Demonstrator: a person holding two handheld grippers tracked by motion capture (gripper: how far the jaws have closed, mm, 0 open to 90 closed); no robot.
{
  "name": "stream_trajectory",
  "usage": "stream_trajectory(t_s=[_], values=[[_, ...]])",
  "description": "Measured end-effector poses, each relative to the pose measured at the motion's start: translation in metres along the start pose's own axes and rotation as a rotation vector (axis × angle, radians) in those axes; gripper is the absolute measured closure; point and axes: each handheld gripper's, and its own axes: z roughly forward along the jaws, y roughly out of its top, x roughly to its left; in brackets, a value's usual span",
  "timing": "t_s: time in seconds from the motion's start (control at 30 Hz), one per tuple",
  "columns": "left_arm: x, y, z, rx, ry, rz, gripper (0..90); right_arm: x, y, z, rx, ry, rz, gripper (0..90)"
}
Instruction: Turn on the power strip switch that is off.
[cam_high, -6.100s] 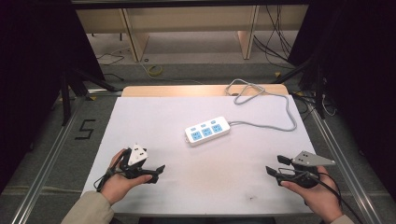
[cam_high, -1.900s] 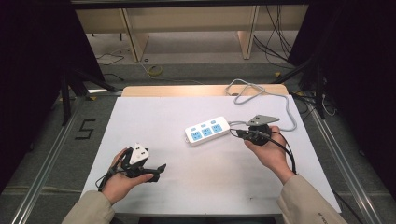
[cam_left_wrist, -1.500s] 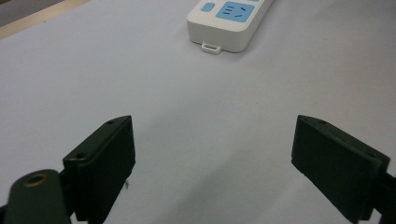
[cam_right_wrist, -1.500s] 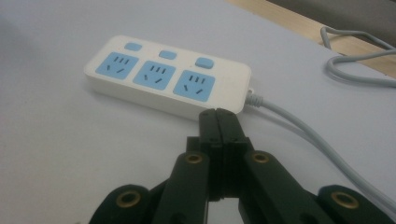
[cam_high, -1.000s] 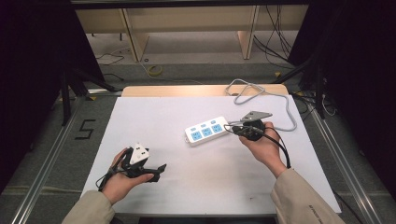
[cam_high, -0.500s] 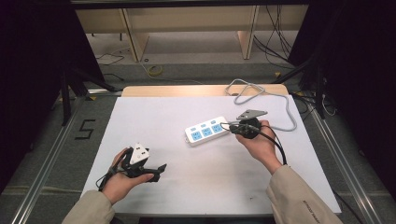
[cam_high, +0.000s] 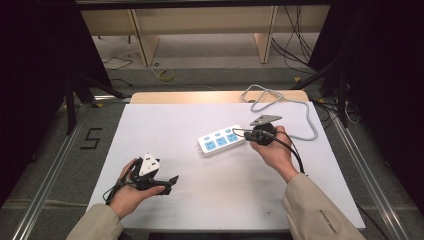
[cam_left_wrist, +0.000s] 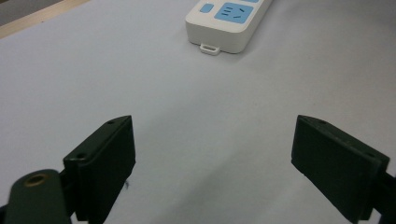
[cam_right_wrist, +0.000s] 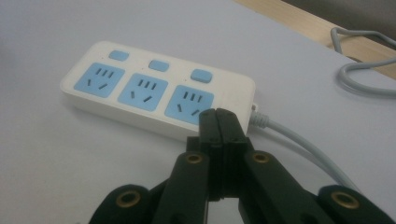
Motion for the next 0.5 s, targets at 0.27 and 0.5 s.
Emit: stream_trajectory(t_s=[0.27,0.5], values=[[-0.0002,0.0001,0.0003,-0.001,-0.004,-0.004,13.3,0.0004,0.0032,0.0074,0.015,0.003,-0.005,90.0],[-0.0003,0.0003,0.0006,-0.001,-0.004,-0.004,13.3,0.0005,0.006,0.0105,0.018,0.007,-0.005,90.0]])
